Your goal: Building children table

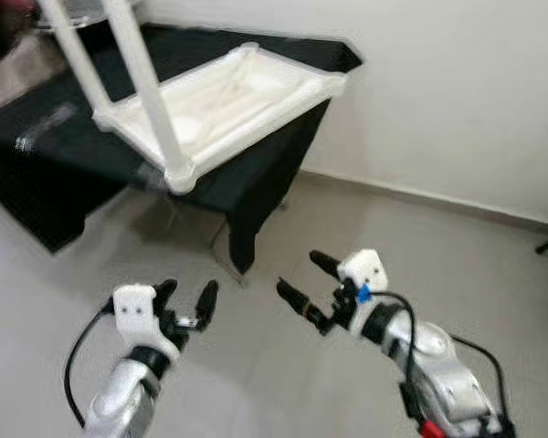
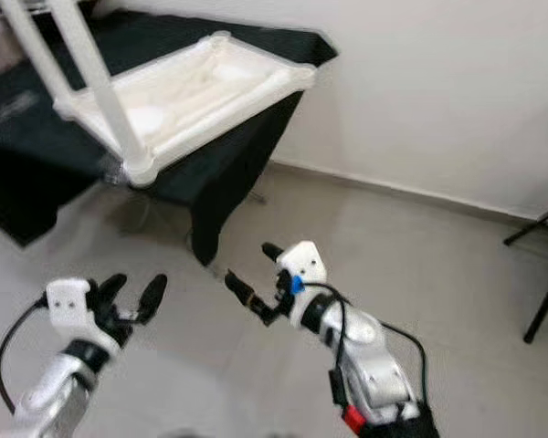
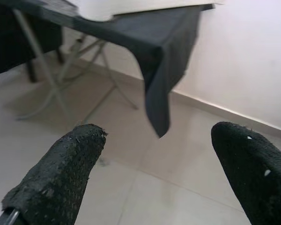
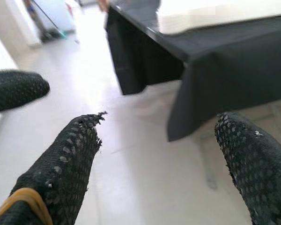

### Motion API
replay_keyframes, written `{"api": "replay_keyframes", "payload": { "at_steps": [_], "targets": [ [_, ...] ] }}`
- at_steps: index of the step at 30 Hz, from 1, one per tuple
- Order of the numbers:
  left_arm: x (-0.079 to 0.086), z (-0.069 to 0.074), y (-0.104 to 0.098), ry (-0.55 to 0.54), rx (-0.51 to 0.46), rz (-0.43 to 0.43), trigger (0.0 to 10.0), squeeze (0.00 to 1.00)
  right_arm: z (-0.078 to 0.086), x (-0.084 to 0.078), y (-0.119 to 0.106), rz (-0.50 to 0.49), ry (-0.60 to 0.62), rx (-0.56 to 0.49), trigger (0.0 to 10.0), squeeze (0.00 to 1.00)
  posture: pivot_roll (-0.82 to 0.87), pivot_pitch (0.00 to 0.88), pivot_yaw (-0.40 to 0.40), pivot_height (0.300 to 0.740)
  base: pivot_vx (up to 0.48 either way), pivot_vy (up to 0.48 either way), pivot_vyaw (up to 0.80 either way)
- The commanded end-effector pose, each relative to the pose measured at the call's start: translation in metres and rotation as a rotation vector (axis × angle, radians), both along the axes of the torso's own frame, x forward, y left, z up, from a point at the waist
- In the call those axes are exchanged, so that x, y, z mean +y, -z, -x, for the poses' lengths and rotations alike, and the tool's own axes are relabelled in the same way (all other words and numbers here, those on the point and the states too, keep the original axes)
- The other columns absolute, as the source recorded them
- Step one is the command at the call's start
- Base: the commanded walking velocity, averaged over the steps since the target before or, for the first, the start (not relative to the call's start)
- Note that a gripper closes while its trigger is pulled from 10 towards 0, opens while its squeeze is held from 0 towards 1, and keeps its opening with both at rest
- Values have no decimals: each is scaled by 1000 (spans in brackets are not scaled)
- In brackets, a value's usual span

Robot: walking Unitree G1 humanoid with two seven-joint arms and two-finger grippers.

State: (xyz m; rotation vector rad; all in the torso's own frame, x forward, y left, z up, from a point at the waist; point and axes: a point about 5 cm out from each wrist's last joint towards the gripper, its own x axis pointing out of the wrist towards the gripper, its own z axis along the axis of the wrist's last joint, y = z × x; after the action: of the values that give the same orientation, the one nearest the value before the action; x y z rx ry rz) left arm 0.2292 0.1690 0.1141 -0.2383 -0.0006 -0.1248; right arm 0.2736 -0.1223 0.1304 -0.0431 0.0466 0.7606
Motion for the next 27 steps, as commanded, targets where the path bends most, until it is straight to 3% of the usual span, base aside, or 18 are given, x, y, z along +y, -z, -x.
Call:
{"api": "replay_keyframes", "payload": {
  "at_steps": [1,12,14,22,27],
  "targets": [
    [1,2,3,-2,9,1,10000,0,2,1,4,-1,-3,14,10000,0,-12,165,24,740,0,0,781],
    [-3,1,1,47,-22,-21,10000,0,-1,1,1,-40,29,2,10000,0,-16,154,32,740,399,0,213],
    [-3,1,1,48,-23,-22,10000,0,-2,-1,4,-37,31,26,10000,0,-16,154,32,740,480,0,438],
    [-3,1,0,47,-30,-25,10000,0,0,3,-1,-10,5,-36,10000,0,-11,157,30,740,480,0,670],
    [-2,1,-1,47,-30,-24,10000,0,-1,1,-2,-21,23,-36,10000,0,-13,159,33,740,480,0,0]
  ]
}}
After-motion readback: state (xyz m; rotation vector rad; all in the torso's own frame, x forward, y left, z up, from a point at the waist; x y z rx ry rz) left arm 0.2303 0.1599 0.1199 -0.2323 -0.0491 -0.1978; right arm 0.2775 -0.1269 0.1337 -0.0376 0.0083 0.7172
